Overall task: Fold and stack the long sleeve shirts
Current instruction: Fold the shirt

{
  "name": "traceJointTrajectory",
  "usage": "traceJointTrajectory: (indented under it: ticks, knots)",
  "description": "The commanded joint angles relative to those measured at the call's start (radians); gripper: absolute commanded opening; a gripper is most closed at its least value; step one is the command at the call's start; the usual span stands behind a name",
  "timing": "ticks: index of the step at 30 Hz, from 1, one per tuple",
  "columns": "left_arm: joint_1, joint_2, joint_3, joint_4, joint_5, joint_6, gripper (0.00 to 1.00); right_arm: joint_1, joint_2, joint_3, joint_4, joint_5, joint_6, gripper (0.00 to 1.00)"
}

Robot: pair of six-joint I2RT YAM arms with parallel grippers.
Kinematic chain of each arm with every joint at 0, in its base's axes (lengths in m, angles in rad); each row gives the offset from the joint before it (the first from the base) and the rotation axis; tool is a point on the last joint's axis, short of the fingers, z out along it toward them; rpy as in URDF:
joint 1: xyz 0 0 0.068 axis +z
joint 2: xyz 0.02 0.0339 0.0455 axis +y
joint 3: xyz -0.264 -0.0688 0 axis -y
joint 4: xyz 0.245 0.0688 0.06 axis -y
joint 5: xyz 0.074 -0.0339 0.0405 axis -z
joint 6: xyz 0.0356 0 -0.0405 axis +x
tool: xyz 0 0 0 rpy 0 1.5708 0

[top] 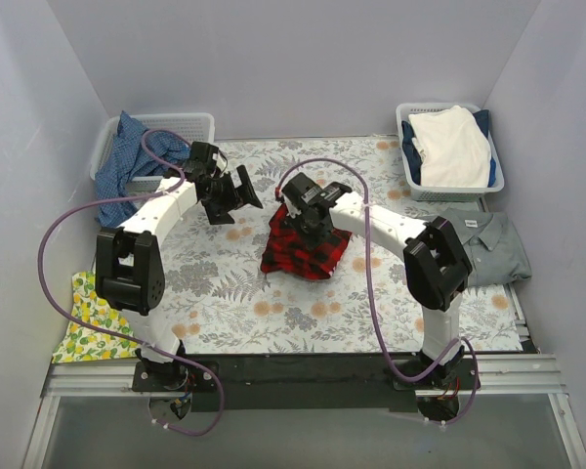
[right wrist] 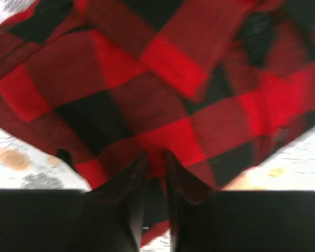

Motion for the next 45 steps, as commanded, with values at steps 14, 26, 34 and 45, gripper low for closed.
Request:
traceJointTrajectory:
  ticks: [14, 26, 34, 45]
  knots:
    - [0.018, -0.073, -0.012, -0.036, -0.004, -0.003, 0.98, 0.148, -0.144, -0.248, 0.088, -0.277, 0.0, 0.01]
    - [-0.163, -0.104, -0.046, 0.028, 0.066, -0.057, 0.98, -0.295, -0.218, -0.056, 0.076, -0.292, 0.037, 0.27]
    - [-0.377, 0.017, 0.012, -0.031, 0.009, -0.058, 0.97, -0.429, 0.162, 0.269, 0.071, -0.401, 0.049, 0.33]
    - [-0.414, 0.1, -0.098, -0.077, -0.152, -0.077, 0.95, -0.467, 0.281, 0.19, 0.085, -0.386, 0.095, 0.27]
